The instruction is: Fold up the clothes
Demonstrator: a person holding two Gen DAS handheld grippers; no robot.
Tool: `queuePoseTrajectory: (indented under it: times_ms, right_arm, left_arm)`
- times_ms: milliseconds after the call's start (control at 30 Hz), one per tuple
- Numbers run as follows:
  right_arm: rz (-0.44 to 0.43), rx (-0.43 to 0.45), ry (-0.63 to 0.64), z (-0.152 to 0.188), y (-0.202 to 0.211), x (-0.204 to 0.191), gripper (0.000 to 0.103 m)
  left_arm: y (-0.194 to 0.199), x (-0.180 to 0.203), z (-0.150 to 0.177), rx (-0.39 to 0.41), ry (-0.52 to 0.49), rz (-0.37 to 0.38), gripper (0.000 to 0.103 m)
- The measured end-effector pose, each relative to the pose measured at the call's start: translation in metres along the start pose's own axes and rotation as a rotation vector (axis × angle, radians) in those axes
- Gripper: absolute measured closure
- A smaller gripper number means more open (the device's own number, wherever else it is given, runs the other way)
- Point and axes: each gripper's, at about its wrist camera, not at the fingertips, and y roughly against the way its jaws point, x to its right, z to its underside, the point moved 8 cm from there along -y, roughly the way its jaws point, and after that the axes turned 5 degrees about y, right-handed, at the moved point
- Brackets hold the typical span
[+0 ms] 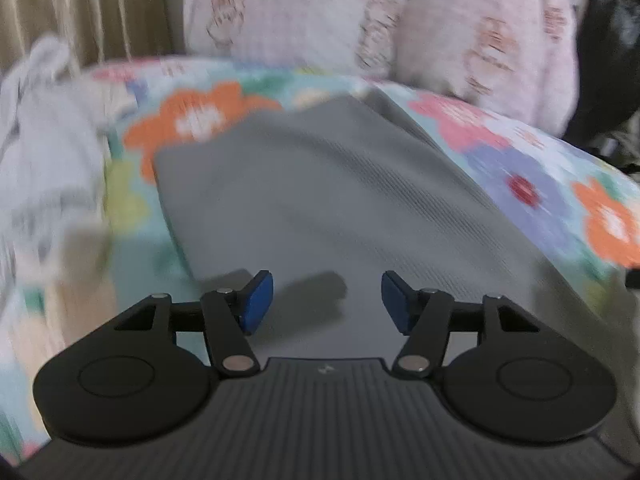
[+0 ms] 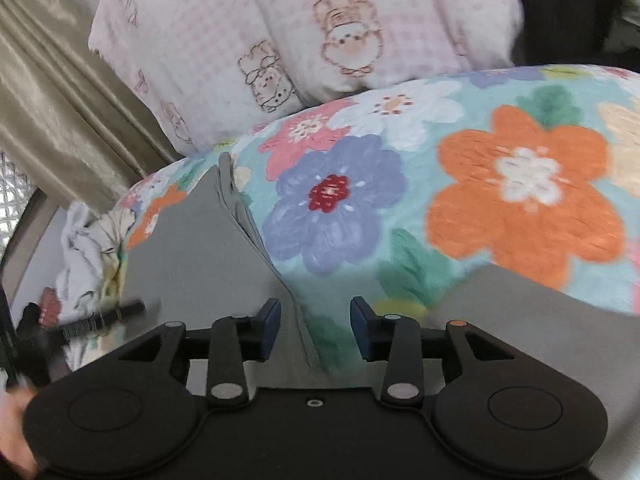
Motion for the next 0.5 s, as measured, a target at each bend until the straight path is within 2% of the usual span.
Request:
queuePoseTrajectory:
  times_ms: [100, 167, 233, 300, 367, 467, 500]
  right_arm:
    - [0.018, 0.007, -0.018, 0.013, 0.042, 0.015, 0.05]
    - [0.033, 0.017, -0.045, 0.025, 0.069, 0.027, 0.048]
    - [0.05, 0.014, -0.067, 0.04, 0.09, 0.038, 0.045]
    - [0.07, -0.003, -0.083, 0.055, 0.104, 0.048, 0.04]
    - [0.112, -0.019, -0.095, 0.068, 0.112, 0.059, 0.04]
    - [0.2, -0.026, -0.133, 0.073, 0.108, 0.084, 0.039]
    - [0.187, -0.026, -0.158, 0.075, 0.104, 0.093, 0.039]
  left_arm:
    - [0.029, 0.007, 0.043, -0.035, 0.07, 0.069, 0.041]
    - [0.048, 0.021, 0.07, -0.051, 0.072, 0.089, 0.039]
    - [0.063, 0.035, 0.097, -0.077, 0.054, 0.075, 0.037]
    - [0.076, 0.049, 0.124, -0.106, 0.031, 0.055, 0.037]
    - [0.088, 0.062, 0.15, -0.128, 0.024, 0.068, 0.037]
    - [0.102, 0.076, 0.188, -0.168, 0.071, 0.17, 0.036]
    - [0.105, 0.077, 0.201, -0.188, 0.096, 0.187, 0.035]
